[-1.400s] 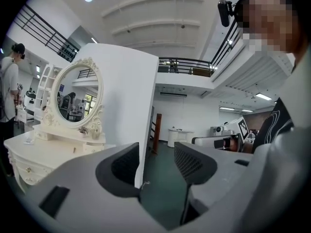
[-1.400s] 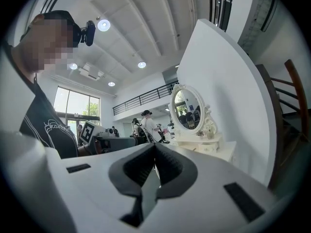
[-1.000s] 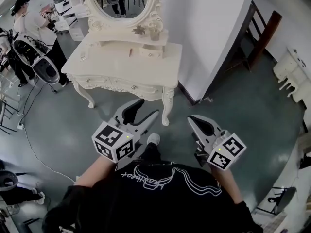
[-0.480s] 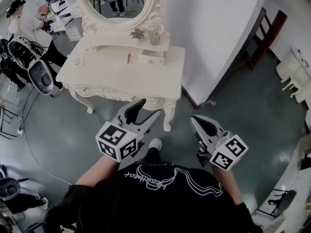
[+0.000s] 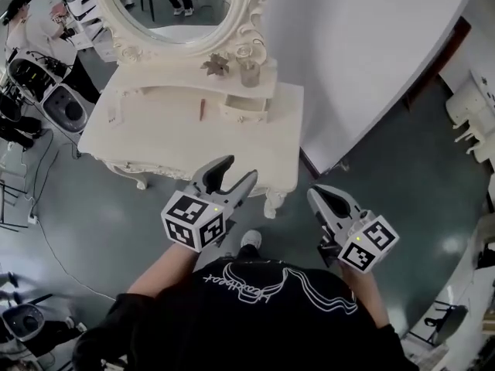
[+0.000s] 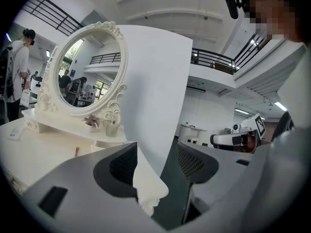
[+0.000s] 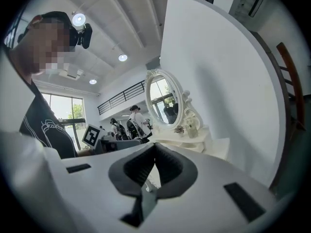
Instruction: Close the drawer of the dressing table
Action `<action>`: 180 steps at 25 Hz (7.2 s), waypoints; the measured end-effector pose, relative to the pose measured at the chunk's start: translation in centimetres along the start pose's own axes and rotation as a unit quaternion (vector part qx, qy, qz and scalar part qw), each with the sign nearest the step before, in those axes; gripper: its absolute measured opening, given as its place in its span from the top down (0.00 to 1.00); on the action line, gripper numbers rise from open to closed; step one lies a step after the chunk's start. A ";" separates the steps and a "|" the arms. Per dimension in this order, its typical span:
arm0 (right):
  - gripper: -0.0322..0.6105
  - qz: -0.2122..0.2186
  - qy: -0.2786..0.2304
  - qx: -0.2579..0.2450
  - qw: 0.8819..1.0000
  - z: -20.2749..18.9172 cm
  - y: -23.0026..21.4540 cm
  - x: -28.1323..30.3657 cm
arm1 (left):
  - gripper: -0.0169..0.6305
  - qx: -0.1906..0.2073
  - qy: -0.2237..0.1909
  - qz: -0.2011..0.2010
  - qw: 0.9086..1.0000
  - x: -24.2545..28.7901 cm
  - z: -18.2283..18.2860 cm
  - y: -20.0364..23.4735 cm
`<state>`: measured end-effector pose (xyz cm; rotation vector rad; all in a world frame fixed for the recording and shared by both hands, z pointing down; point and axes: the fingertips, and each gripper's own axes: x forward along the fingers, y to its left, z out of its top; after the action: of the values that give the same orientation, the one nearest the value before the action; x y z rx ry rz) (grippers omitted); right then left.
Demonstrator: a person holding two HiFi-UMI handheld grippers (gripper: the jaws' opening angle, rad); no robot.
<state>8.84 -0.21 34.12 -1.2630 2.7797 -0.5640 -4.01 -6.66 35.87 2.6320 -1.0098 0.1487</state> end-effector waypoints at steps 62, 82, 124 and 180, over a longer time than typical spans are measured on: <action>0.94 0.014 0.076 0.041 0.996 1.8 -19.7 14.6 | 0.79 -0.009 0.188 0.169 0.967 20.1 -13.5 22.8; 0.94 0.025 0.092 0.040 0.995 1.6 -19.7 14.6 | 0.82 -0.013 0.186 0.172 0.967 20.3 -13.4 22.8; 0.94 0.006 0.076 0.071 0.995 2.2 -22.4 15.0 | 0.83 -0.014 0.184 0.159 0.970 24.6 -11.5 24.7; 0.94 0.054 0.070 0.046 0.995 0.9 -13.2 16.5 | 0.94 -0.034 0.025 -0.036 0.998 13.3 3.1 13.0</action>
<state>7.51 -20.61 39.65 -1.0889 2.8743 -0.7919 -2.78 -25.20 39.01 2.5853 -0.8860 0.1609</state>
